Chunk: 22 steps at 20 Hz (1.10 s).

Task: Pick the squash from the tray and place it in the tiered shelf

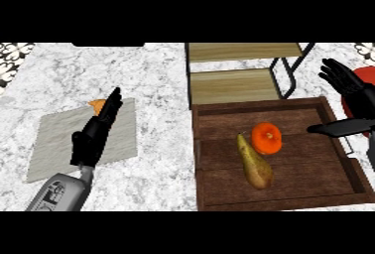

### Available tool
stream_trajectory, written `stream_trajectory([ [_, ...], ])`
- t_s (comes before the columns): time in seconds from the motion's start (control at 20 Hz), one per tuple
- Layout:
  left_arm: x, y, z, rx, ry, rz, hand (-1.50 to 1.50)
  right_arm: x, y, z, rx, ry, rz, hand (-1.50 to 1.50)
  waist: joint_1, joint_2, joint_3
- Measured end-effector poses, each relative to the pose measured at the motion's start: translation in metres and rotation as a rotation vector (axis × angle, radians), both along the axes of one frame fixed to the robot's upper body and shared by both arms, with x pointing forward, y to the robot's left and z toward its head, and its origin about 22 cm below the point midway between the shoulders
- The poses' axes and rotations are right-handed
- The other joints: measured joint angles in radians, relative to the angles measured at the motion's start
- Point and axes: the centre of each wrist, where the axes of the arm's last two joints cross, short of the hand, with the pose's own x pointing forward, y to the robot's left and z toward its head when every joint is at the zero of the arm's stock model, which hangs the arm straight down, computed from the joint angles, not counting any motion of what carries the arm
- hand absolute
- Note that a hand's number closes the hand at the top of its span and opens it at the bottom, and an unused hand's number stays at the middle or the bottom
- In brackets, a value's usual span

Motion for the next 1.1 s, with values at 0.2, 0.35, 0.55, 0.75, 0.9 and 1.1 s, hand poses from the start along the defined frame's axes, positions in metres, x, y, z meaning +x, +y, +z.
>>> stream_trajectory([
  [0.2, -0.001, 0.001, 0.001, 0.007, 0.006, 0.001, 0.00, 0.006, 0.009, 0.038, -0.123, 0.028, 0.081, -1.50, -0.005, -0.004, -0.001],
  [0.35, -0.001, 0.000, 0.003, 0.003, 0.008, 0.008, 0.00, 0.009, 0.024, 0.067, -0.230, 0.058, 0.129, -1.50, -0.006, -0.005, -0.001],
  [0.55, -0.002, 0.001, 0.001, 0.001, 0.012, 0.011, 0.00, 0.004, 0.039, 0.095, -0.420, 0.110, 0.217, -1.50, -0.010, -0.007, -0.002],
  [0.75, -0.001, 0.000, -0.002, 0.000, 0.007, 0.011, 0.00, -0.002, 0.060, 0.118, -0.629, 0.144, 0.271, -1.50, -0.010, -0.006, -0.002],
  [0.9, -0.001, -0.003, -0.006, 0.002, 0.011, 0.011, 0.00, -0.011, 0.072, 0.127, -0.733, 0.167, 0.276, -1.50, -0.010, -0.005, -0.002],
  [1.1, -0.004, -0.001, 0.000, 0.005, 0.005, 0.010, 0.00, -0.024, 0.090, 0.138, -0.791, 0.188, 0.277, -1.50, -0.007, -0.004, -0.001],
])
